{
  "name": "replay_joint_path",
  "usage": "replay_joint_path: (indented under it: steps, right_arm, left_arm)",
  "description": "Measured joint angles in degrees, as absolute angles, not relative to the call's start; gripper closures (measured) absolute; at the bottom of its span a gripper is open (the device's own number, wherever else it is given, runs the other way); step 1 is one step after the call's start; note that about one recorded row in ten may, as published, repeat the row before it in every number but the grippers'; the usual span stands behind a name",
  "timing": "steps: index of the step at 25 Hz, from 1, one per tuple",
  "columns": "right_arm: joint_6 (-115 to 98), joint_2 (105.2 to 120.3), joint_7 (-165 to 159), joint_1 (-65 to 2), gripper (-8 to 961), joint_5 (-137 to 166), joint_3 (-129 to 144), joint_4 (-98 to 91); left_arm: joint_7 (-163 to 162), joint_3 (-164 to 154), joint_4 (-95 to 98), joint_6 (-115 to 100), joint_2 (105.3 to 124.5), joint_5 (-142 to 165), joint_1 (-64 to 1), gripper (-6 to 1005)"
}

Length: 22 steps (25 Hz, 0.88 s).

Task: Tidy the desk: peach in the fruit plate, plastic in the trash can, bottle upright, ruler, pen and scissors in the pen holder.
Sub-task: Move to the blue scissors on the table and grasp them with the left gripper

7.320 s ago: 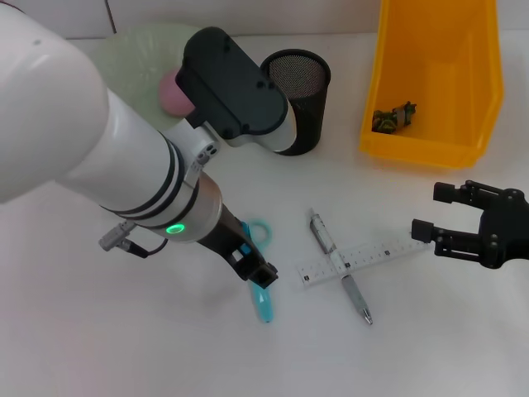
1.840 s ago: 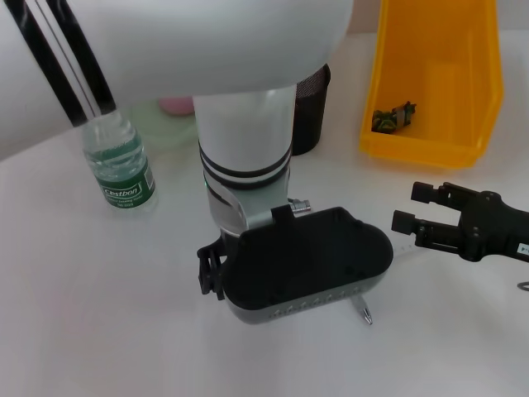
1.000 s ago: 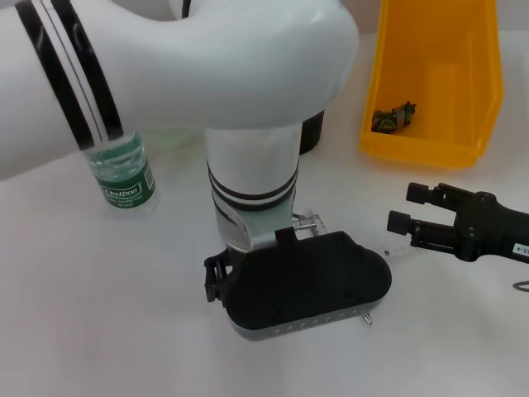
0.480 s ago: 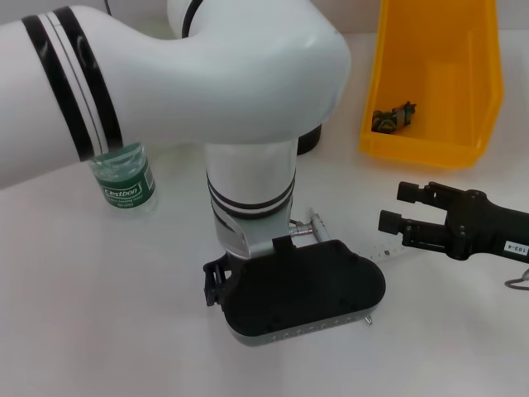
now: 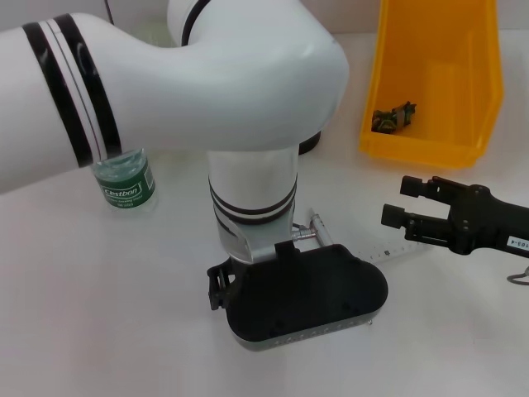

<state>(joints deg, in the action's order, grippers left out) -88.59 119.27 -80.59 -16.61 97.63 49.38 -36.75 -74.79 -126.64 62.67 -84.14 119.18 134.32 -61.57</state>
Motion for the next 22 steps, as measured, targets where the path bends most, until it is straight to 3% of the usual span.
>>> replay_joint_path:
  steps: [22]
  right_arm:
    - [-88.70, 119.32, -77.82, -17.07, 158, 97.44, 49.84, -36.26]
  left_arm:
    - [-74.41, -128.36, 60.59, -81.03, 119.18, 134.42, -60.92, 219]
